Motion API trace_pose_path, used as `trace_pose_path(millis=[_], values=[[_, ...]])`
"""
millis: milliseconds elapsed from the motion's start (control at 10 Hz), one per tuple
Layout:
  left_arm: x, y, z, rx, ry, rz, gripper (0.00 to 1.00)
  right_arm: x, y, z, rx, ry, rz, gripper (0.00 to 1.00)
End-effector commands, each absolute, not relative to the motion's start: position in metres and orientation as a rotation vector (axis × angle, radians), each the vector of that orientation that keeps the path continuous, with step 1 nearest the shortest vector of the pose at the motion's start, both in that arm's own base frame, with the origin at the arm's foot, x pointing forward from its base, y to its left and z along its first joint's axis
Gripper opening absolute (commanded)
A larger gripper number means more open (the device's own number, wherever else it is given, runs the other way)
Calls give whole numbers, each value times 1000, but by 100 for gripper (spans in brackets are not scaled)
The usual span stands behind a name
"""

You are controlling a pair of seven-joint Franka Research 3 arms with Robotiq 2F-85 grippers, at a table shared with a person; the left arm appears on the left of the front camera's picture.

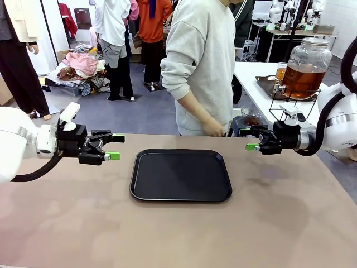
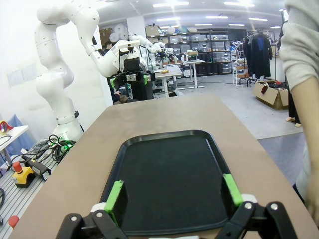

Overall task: Pour the drink into the iced cup.
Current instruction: Open the gripper to release the iced cup you were holding.

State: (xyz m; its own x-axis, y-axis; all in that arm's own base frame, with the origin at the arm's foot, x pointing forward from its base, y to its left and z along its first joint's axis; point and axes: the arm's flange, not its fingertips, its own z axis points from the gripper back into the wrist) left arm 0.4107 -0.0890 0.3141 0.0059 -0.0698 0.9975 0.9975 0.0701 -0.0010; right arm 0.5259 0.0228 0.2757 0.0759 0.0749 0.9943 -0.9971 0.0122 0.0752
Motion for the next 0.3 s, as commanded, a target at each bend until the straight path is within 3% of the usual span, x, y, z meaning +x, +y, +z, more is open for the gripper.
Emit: trace_pose_path(millis=[0,200], values=[[410,-91,316,-1109,-1192,-1189,100,528,24,279,1179,-1107,1189,100],[410,-91,316,-1109,-1192,-1189,100,528,24,279,1179,-1107,1189,100]])
